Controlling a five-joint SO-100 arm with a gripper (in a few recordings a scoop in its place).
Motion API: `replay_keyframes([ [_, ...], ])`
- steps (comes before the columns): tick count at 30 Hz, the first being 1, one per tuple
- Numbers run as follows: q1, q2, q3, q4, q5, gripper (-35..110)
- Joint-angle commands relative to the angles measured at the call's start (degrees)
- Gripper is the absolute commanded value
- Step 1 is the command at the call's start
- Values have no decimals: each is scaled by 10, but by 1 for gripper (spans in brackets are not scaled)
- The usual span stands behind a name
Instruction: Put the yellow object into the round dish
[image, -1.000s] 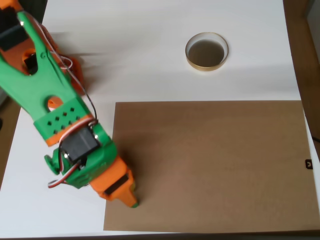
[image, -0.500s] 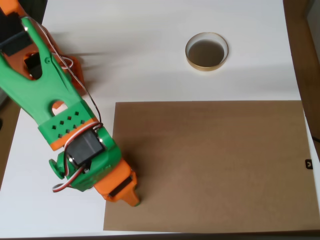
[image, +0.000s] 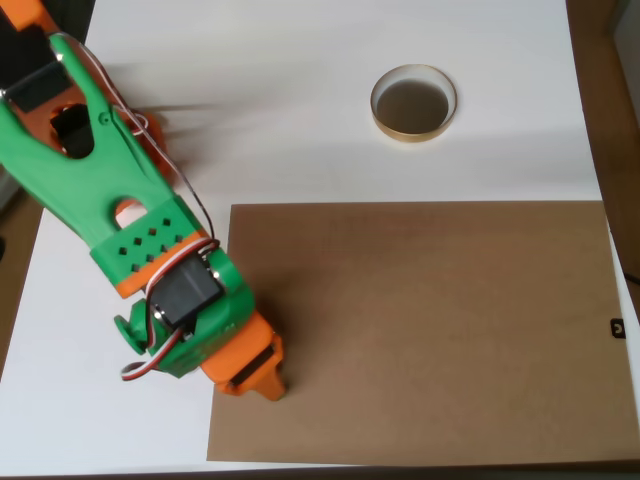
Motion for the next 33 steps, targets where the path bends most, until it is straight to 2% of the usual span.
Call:
replay_keyframes([
  [1,-1,33,-30,11,-3,22],
  [3,-2,33,-30,11,-1,19],
  [9,-1,35,-30,11,-3,1],
  [21,-12,168,16,13,-11,0],
  [33,-119,412,105,20,-21,0],
])
